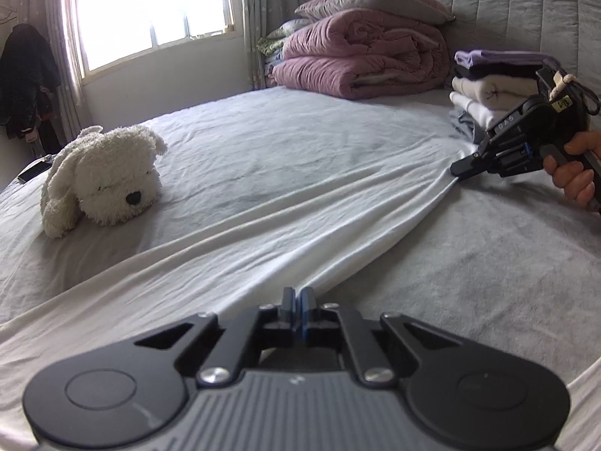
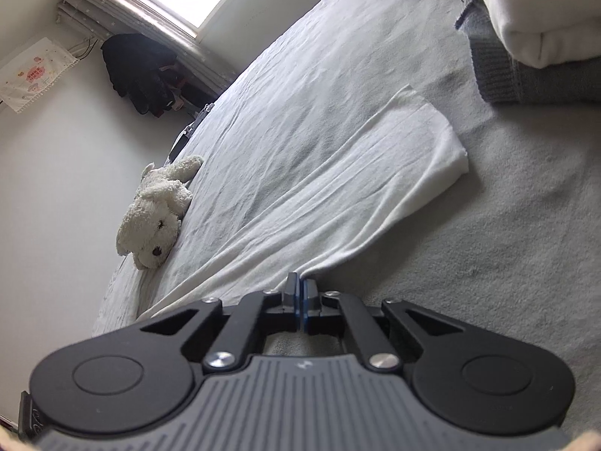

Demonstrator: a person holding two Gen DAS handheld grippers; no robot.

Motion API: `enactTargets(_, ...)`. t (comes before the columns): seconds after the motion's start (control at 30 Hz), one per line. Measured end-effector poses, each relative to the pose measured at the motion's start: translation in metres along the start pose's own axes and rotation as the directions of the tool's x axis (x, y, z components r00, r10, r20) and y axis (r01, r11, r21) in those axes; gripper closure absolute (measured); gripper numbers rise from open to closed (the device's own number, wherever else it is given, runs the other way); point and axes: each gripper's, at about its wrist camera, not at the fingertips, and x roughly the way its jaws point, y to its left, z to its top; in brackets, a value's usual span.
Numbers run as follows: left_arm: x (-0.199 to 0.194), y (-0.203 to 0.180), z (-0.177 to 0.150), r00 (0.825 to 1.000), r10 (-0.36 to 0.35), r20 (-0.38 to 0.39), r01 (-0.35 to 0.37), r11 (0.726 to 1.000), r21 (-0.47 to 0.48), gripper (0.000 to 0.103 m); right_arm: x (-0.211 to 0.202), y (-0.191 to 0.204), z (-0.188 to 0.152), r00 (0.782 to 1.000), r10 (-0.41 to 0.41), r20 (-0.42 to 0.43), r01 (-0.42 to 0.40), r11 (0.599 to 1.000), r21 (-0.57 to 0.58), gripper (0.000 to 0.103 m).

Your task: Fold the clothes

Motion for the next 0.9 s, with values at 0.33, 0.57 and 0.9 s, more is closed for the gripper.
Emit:
enactTargets(0.33, -0.001, -0.002, -0.003, 0.989, -0.114, -0.091, 0.119, 0.992, 0.047, 0.101, -0.004, 0.003, -0.002, 0.997, -0.053, -0.055, 0.048, 0.995, -0.09, 0.103)
enactTargets(0.57, -0.002, 0.001, -0.004, 0.977, -0.166, -0.133, 0.174, 0.984, 0.048, 0.101, -0.005, 0.004, -0.002, 0.995, -0.077, -0.059, 0.07, 0.99, -0.123, 0.103)
enactTargets(0.9, 0.0, 0.004, 0.004, 0.97, -0.195, -0.148, 0.202, 0.979, 0.036, 0.081, -0.012, 0.005, -0.001, 0.996, -0.075, -0.057, 0.067, 0.988, -0.138, 0.087)
